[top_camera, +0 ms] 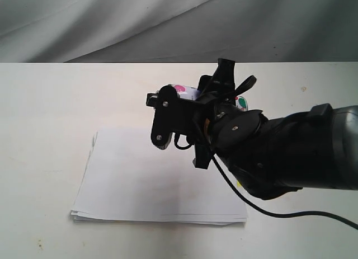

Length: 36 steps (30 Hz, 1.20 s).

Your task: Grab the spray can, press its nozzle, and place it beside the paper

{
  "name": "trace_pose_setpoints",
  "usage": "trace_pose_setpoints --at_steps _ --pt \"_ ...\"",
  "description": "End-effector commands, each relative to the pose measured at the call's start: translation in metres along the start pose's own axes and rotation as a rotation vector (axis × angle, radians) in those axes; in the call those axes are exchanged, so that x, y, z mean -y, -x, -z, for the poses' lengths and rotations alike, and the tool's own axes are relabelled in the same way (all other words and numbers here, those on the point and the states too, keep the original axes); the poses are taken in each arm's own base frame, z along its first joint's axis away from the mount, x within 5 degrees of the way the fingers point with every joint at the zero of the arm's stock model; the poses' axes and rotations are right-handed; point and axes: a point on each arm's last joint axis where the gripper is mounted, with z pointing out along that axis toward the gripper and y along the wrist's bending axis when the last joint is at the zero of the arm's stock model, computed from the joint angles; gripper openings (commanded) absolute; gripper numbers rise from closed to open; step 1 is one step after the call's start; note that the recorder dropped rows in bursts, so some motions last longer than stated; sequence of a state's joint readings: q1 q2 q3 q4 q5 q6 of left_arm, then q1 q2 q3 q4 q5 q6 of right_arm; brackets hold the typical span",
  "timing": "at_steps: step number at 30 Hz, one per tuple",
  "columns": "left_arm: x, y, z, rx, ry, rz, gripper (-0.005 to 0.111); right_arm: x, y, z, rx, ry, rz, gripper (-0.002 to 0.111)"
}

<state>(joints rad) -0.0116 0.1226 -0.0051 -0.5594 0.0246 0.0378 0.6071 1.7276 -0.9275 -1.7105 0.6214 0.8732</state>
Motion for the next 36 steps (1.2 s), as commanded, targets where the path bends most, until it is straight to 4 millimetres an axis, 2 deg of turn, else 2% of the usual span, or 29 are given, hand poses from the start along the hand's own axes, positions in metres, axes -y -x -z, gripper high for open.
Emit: trace_pose_setpoints --at_steps 1,3,5,10,13,16,22,27,29,32,35,36 --pt "-0.001 0.008 0.0 0.1 0.001 0.089 0.0 0.006 0.002 0.002 0.011 -0.035 0.012 0.0" --pt "-0.001 0.006 0.0 0.081 0.0 0.104 0.0 0.006 0.002 0.002 0.013 -0.033 0.012 0.0" --pt "0.003 0.002 0.001 -0.009 -0.014 0.115 0.0 0.006 0.002 0.002 0.013 -0.033 0.012 0.0" --pt "0.031 0.033 0.006 -0.065 -0.093 0.105 0.0 0.006 0.002 0.002 0.01 -0.032 0.008 0.0" --pt "0.047 0.054 -0.004 -0.14 -0.091 0.102 0.0 0.006 0.002 0.002 0.009 -0.031 0.005 0.0" --pt "0.061 0.075 -0.027 -0.235 -0.065 0.076 0.0 0.006 0.002 0.002 0.009 -0.031 0.005 0.0" --pt "0.089 0.12 -0.094 -0.34 -0.054 -0.059 0.0 0.006 0.001 0.002 0.003 -0.025 -0.006 0.0" --pt "0.105 0.167 -0.15 -0.441 -0.106 -0.122 0.0 0.005 0.0 0.002 -0.009 -0.015 -0.027 0.0" --pt "0.103 0.184 -0.169 -0.478 -0.177 -0.106 0.0 0.005 0.0 0.002 -0.008 -0.016 -0.025 0.0" --pt "0.086 0.204 -0.193 -0.519 -0.303 -0.043 0.0 0.005 0.0 0.002 -0.008 -0.016 -0.025 0.0" --pt "0.06 0.211 -0.214 -0.548 -0.444 0.051 0.0 0.005 0.0 0.002 -0.008 -0.016 -0.025 0.0" --pt "0.051 0.207 -0.22 -0.563 -0.487 0.059 0.0 0.005 0.0 0.002 -0.008 -0.016 -0.025 0.0"
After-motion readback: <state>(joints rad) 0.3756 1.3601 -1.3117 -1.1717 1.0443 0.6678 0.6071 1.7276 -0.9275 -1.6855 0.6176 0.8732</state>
